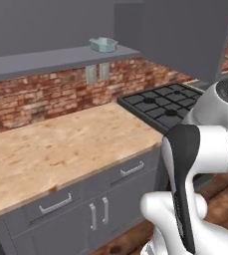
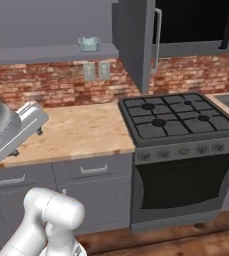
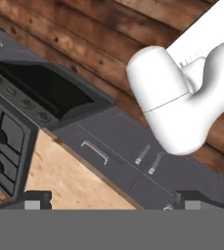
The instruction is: Retrieve the tupperware and aluminum foil from the cabinet and place them on the dining counter near the plate with broccoli and shrimp to prepare for storing leftovers.
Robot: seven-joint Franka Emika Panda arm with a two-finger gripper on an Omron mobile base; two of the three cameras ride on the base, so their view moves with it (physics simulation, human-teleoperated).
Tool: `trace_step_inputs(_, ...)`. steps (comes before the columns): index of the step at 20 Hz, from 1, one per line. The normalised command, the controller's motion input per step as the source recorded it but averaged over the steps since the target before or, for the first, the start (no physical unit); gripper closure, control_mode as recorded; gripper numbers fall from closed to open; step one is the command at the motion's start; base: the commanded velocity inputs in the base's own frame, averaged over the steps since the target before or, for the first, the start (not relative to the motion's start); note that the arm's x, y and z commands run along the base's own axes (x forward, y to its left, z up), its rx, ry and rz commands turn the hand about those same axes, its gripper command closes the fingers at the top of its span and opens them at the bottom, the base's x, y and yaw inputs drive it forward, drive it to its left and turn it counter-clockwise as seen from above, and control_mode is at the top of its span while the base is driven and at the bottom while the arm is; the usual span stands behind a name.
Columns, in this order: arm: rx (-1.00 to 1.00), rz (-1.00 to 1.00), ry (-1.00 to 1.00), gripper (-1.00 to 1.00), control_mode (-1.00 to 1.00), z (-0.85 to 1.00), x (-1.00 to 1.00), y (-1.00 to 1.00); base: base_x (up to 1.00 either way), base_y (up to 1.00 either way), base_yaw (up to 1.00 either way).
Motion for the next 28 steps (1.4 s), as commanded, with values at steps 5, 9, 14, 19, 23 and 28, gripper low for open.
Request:
trace_step_inputs(5, 0.0, 0.0, 0.0, -1.0, 1.0, 0.0, 0.0, 0.0, 0.67, -0.26, 0.17)
trace_step_inputs(9, 0.0, 0.0, 0.0, -1.0, 1.0, 0.0, 0.0, 0.0, 0.62, -0.19, 0.18)
trace_step_inputs(14, 0.0, 0.0, 0.0, -1.0, 1.0, 0.0, 0.0, 0.0, 0.62, 0.0, 0.25)
trace_step_inputs(19, 0.0, 0.0, 0.0, -1.0, 1.0, 0.0, 0.0, 0.0, 0.64, -0.02, 0.27)
trace_step_inputs(23, 0.0, 0.0, 0.0, -1.0, 1.0, 0.0, 0.0, 0.0, 0.56, -0.25, 0.27)
trace_step_inputs(28, 0.0, 0.0, 0.0, -1.0, 1.0, 0.0, 0.0, 0.0, 0.55, -0.46, 0.32)
